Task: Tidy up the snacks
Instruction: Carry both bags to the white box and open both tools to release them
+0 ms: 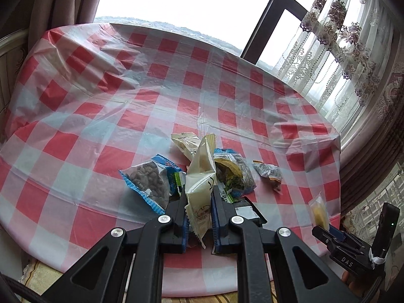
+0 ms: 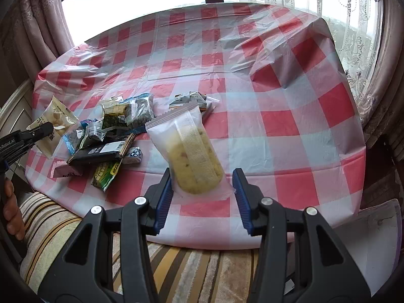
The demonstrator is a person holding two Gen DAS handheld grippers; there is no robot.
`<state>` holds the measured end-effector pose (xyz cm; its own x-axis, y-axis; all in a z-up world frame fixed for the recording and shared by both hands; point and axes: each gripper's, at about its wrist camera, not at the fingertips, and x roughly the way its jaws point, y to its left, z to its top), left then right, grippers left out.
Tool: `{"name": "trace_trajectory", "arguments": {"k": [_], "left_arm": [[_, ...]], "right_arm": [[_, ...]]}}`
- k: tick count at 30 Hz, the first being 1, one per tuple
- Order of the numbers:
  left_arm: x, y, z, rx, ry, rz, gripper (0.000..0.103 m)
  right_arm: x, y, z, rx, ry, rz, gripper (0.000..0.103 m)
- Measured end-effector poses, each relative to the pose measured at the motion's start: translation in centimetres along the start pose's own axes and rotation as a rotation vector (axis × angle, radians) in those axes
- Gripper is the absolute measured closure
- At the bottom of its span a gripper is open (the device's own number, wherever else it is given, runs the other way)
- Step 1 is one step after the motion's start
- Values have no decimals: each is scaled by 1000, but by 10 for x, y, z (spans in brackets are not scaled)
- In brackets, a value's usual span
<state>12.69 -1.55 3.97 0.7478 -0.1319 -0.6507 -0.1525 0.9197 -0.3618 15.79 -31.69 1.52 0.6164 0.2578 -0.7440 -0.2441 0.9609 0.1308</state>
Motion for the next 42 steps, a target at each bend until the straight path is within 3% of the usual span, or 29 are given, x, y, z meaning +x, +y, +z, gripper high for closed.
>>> {"name": "trace_trajectory", "arguments": {"k": [13, 23, 36, 42], "left_arm": [[14, -94, -30, 145, 121, -199, 88], [33, -172, -62, 272, 260, -337, 88], [53, -257, -106, 409, 434, -481, 87], [58, -270, -113, 436, 470, -493, 75]], "right_arm": [[-38, -85, -44, 175, 14, -117, 53], [-62, -146, -74, 295, 18, -204, 53], [-82, -181, -82, 371, -19, -263, 51], [-84, -183, -80, 376, -25, -260, 51]]}}
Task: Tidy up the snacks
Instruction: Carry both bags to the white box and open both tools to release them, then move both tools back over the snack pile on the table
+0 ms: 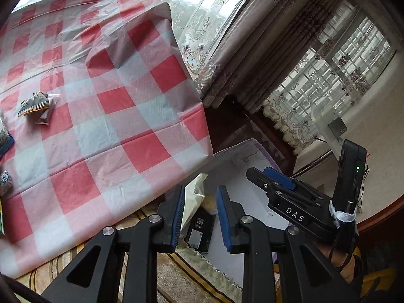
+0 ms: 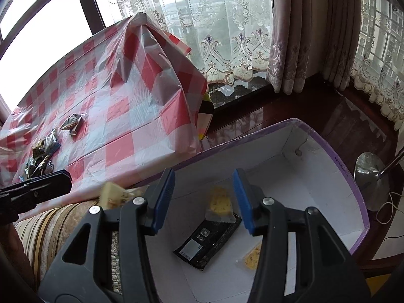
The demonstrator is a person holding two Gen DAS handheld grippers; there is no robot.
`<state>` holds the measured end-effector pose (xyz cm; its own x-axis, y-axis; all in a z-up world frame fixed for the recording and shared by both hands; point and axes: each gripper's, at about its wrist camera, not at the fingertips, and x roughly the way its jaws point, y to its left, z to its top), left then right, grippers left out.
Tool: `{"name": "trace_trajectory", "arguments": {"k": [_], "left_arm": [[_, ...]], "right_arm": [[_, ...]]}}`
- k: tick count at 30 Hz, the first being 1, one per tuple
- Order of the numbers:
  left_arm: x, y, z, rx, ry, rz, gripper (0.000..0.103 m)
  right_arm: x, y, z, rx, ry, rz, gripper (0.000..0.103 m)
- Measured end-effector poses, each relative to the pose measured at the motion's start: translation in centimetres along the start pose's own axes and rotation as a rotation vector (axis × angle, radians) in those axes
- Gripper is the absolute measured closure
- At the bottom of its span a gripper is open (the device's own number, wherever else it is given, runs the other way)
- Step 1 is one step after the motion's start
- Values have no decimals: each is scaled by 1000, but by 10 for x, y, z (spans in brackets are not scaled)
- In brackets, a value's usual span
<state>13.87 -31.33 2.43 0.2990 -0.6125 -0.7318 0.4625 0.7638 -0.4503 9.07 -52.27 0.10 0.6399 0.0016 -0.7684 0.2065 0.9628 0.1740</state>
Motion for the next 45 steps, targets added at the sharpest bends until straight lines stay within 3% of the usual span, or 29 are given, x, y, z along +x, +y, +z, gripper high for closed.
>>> {"name": "trace_trajectory", "arguments": {"k": [15, 21, 23, 35, 45], "left_arm": [[-11, 16, -2, -62, -20, 11, 72], [-23, 28, -3, -89, -54, 35, 72], [-28, 33, -4, -102, -66, 42, 72], [-67, 88, -19, -257, -144, 77, 72], [-109, 137, -41, -355, -204, 152, 72]], "right_arm": [[-4, 27, 2, -66, -1, 14, 51], [-6, 51, 4, -95, 10, 73, 50], [-6, 62, 3, -111, 14, 88, 45], [-3, 133, -4, -217, 48, 185, 40], [-2, 186, -12, -314, 74, 235, 38]]}}
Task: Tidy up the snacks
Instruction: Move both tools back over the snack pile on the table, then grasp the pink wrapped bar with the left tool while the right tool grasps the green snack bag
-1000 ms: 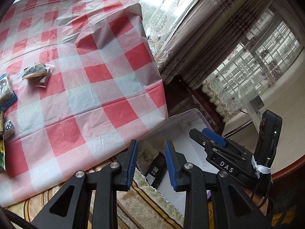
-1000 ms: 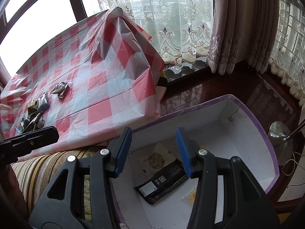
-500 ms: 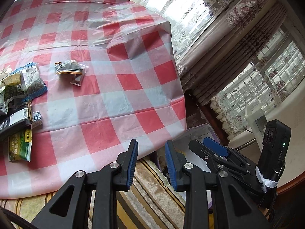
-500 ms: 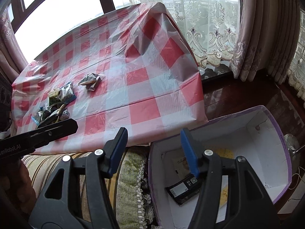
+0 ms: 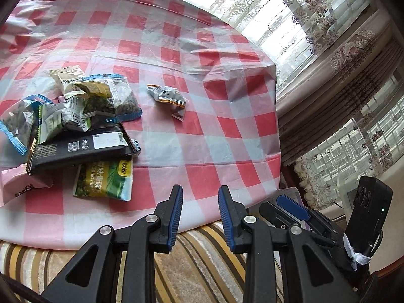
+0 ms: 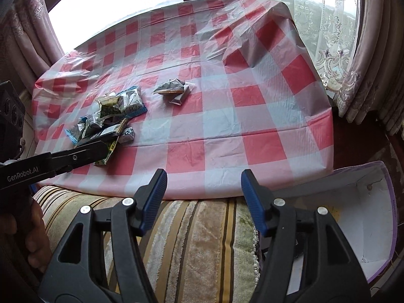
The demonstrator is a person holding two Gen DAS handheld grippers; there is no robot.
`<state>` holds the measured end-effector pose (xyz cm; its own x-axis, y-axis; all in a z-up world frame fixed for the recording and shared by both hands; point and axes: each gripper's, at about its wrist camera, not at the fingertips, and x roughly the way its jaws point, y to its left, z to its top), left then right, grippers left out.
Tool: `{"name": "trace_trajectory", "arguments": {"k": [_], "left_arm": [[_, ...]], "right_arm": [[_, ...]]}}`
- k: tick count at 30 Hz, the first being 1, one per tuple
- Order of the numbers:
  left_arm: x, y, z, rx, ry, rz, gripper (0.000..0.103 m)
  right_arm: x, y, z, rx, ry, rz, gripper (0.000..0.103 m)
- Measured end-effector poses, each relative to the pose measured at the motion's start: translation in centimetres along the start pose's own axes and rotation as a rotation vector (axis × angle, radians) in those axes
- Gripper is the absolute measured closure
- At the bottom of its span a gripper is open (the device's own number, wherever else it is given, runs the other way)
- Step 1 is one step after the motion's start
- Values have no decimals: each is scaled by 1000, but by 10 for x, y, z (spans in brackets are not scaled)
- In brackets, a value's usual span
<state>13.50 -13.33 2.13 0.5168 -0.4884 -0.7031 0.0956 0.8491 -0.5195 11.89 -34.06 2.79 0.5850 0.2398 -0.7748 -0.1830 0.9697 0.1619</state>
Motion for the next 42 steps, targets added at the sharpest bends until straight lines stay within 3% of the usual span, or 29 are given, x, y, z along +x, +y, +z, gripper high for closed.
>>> {"name": "trace_trajectory", "arguments": {"k": [13, 21, 25, 33, 42], "left_arm": [[-45, 86, 28, 4, -90, 181, 72], [-45, 123, 37, 55, -9, 230, 71], [-46, 135, 36, 62, 16, 230, 51], [-42, 132, 26, 153, 80, 225, 51], [-26, 136, 17, 175, 162, 248, 53]], "right_arm": [[23, 56, 12, -98, 28, 58, 37], [43, 87, 21, -152, 61, 80, 31], [55, 108, 25, -192, 82, 98, 29], [84, 144, 23, -280, 165, 71, 24], [106, 162, 26, -266, 243, 71, 23]]}}
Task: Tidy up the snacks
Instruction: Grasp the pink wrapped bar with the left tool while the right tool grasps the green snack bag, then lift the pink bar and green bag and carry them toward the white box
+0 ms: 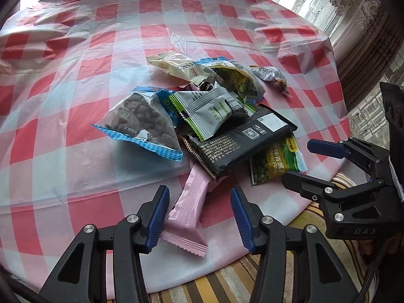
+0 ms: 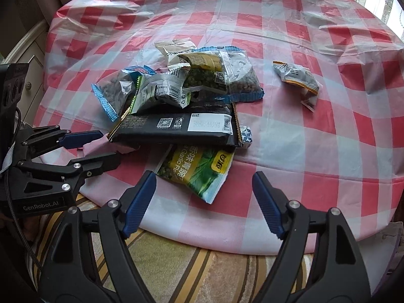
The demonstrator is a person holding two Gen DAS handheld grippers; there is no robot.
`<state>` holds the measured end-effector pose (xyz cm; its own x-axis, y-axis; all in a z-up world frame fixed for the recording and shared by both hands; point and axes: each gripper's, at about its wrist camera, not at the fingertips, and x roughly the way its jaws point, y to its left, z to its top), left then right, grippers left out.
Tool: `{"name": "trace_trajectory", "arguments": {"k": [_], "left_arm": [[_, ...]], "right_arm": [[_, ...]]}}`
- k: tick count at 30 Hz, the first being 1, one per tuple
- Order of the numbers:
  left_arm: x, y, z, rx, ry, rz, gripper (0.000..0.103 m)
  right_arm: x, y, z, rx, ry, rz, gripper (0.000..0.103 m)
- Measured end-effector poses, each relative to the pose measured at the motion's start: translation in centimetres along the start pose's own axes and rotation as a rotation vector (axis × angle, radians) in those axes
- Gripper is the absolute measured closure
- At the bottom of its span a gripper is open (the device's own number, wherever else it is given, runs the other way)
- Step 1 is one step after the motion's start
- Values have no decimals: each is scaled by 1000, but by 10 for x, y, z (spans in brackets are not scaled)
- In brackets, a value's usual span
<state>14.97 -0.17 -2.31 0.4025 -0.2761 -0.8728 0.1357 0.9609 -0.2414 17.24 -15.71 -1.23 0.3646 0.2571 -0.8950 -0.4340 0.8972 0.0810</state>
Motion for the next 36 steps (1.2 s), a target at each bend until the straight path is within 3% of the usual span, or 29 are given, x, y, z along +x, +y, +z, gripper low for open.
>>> {"name": "trace_trajectory", "arguments": {"k": [4, 7, 16, 19, 26, 27, 36], "left_arm": [[0, 4, -2, -21, 5, -4, 74], [1, 5, -5, -25, 11, -2, 81], [-8, 0, -14, -22, -10, -2, 82], [-12, 1, -18, -39, -19, -25, 82], [-20, 4, -22, -74, -40, -52, 82], [-21, 4, -23, -74, -41, -54, 82], [-24, -6, -27, -73, -44, -48, 82]], "right_arm": [[8, 5, 7, 18, 18, -5, 22], [14, 5, 12, 49, 30, -25, 23], [29, 11, 22, 67, 59, -64, 24], [32, 12, 20, 65, 66, -71, 43], [25, 3, 15, 104, 49, -34, 57], [24, 2, 13, 105, 51, -32, 64], [4, -4, -4, 125, 31, 16, 73]]}}
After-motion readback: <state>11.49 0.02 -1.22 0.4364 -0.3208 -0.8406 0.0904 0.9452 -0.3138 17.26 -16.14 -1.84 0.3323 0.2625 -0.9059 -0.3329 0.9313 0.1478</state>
